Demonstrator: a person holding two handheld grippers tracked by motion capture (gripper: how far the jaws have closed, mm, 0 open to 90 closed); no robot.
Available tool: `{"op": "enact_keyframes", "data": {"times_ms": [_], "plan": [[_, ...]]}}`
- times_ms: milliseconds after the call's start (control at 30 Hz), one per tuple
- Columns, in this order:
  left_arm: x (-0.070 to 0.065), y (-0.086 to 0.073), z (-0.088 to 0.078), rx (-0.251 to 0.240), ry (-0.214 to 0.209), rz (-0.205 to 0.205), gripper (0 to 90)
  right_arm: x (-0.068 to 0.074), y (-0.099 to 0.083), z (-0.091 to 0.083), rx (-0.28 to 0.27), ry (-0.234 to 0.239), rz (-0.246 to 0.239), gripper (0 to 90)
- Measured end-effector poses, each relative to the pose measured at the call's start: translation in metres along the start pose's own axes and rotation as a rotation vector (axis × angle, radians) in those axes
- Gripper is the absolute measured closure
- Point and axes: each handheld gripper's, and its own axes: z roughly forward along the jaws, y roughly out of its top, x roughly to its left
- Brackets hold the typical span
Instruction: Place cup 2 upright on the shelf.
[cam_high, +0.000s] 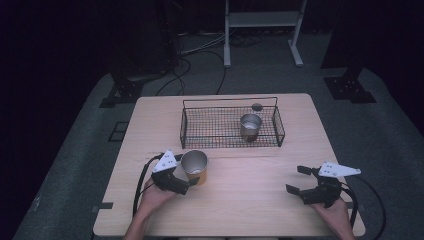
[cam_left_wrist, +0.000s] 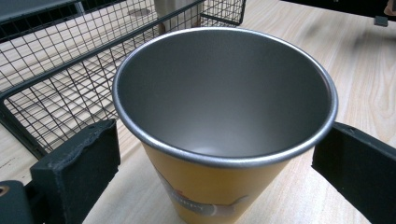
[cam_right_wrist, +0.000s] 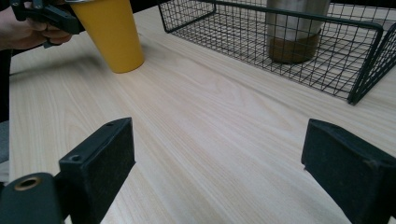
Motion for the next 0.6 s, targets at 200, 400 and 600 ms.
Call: {"op": "enact_keyframes", "data": {"times_ms": [200,400,600], "plan": [[0.0,0.006,0.007,0.01,-0.011,0.0,0.0,0.0,-0.001,0.003,0.008,0.009,0.0,8.7],[0.001,0.009,0.01,0.026,-0.026,0.005,0.8,0.001,-0.001,0.001,0.005,0.013,0.003,8.7],[0.002,0.011,0.012,0.029,-0.034,0.019,8.0,0.001,-0.002,0.001,0.002,0.022,0.008,8.7]]}}
